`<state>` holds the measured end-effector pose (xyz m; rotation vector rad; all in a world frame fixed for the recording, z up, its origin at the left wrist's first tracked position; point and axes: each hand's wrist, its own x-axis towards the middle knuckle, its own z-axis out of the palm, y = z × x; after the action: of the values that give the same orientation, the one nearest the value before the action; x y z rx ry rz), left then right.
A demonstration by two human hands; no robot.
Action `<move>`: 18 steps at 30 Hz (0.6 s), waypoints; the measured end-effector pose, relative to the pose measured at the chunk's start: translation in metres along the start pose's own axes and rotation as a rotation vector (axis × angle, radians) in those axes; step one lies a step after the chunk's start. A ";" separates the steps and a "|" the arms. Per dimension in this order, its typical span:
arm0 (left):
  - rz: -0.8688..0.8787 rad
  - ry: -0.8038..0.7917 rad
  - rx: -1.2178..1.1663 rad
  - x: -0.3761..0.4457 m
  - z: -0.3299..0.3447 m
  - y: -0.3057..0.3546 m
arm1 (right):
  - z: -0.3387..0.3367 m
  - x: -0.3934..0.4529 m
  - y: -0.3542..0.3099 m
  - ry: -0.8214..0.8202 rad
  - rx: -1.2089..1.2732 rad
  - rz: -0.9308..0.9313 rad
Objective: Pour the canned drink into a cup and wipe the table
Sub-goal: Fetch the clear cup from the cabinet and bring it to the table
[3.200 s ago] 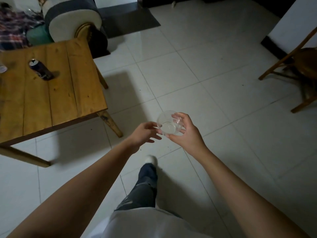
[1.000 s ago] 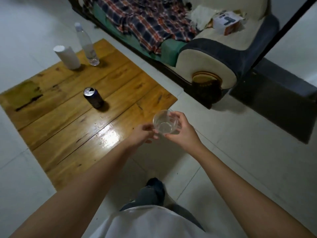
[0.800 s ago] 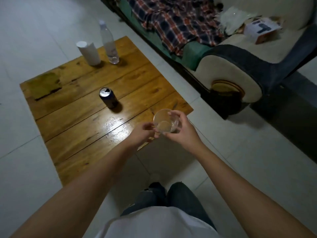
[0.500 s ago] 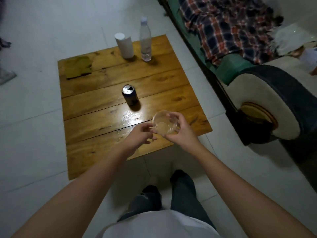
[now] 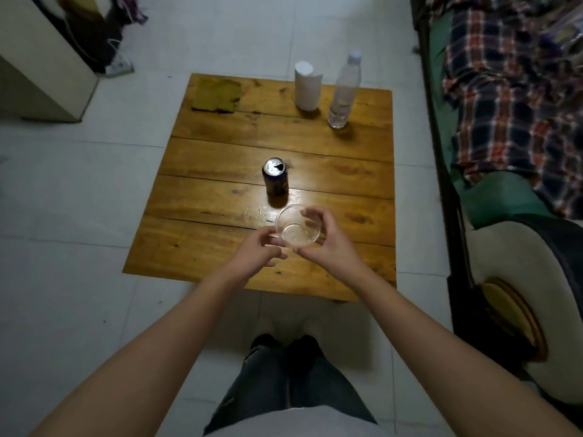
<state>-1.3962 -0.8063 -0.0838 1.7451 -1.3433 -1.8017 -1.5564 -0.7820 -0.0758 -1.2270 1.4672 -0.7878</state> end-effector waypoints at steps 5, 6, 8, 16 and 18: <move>-0.005 0.053 -0.003 0.008 -0.009 -0.005 | 0.006 0.018 -0.001 -0.076 -0.024 0.002; 0.003 0.060 -0.005 0.011 -0.011 -0.007 | 0.008 0.023 -0.001 -0.090 -0.027 0.001; 0.027 0.065 -0.025 0.018 -0.016 -0.010 | 0.012 0.032 0.001 -0.113 -0.035 -0.004; 0.133 0.087 -0.010 0.057 -0.033 -0.034 | 0.031 0.071 0.011 -0.162 -0.048 0.046; 0.157 0.092 -0.014 0.067 -0.038 -0.039 | 0.035 0.081 0.015 -0.172 -0.048 0.059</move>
<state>-1.3625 -0.8519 -0.1487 1.6447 -1.3857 -1.6226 -1.5234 -0.8514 -0.1221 -1.2500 1.3819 -0.5955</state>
